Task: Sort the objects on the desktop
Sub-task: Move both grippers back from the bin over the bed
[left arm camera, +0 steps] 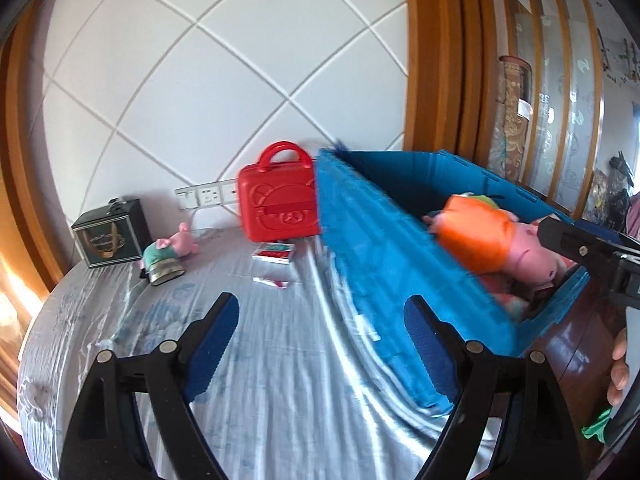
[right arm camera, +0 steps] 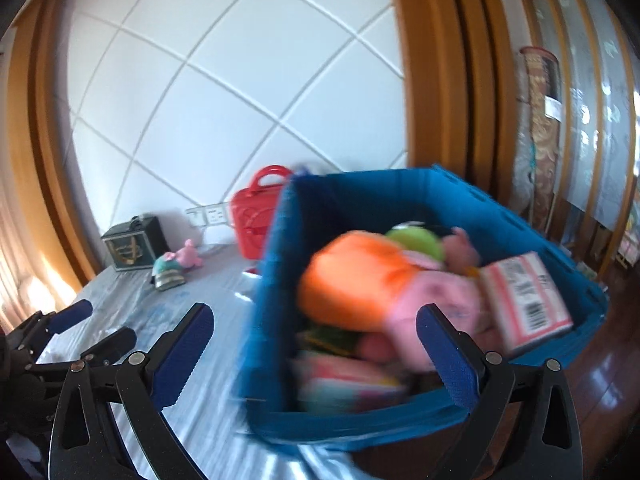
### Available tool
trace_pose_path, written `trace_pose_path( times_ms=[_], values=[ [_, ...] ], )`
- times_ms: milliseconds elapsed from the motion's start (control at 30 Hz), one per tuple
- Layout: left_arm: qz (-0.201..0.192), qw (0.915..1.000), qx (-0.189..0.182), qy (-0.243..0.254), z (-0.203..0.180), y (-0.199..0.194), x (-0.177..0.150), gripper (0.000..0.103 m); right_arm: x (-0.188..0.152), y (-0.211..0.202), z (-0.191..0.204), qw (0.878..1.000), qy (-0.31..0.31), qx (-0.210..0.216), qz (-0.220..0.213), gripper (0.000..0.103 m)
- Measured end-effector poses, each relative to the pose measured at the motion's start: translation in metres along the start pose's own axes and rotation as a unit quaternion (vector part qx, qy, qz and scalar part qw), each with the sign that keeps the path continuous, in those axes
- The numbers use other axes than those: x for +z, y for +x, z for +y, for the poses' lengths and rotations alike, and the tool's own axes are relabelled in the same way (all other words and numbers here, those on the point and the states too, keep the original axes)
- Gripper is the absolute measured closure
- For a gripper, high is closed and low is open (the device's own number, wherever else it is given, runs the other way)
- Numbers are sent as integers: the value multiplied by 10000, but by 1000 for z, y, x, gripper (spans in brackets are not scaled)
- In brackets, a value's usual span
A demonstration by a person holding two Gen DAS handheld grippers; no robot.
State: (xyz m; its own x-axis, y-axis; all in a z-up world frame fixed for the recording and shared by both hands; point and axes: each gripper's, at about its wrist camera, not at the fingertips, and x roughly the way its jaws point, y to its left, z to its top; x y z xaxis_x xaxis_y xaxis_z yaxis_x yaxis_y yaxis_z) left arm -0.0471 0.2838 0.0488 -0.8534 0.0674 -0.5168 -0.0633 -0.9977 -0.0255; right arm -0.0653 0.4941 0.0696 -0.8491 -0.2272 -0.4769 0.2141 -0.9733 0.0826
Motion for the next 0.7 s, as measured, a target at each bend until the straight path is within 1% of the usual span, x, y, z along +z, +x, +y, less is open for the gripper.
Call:
trace_pose_path(
  times_ms=[67,100,200,267,333,433,533,700],
  values=[
    [18,9999,55,-116,38,-4,-7,18,0,0,30,10000,-65,41,-29,0],
    [64,9998,59,-167,60,-5,-11,18,-1,1,52,9999,-67,92,-57,0],
    [211,9994,144,-223,111,-5,-22,18,-5,6,92,9997,-20,237,3,0],
    [312,9987,219,-340,144,-1,-30,18,-9,16,114,9995,-31,261,160,0],
    [507,9971,247,-520,172,3,-39,18,-13,31,134,9987,-85,258,426,0],
    [640,9950,405,-644,207,8,-50,18,-15,49,152,9979,-177,210,586,0],
    [739,9908,638,-938,241,13,-62,18,-16,72,166,9967,-229,240,746,0],
    [904,9838,985,-1192,275,30,-70,18,-19,118,177,9933,-277,432,1039,0]
  ],
)
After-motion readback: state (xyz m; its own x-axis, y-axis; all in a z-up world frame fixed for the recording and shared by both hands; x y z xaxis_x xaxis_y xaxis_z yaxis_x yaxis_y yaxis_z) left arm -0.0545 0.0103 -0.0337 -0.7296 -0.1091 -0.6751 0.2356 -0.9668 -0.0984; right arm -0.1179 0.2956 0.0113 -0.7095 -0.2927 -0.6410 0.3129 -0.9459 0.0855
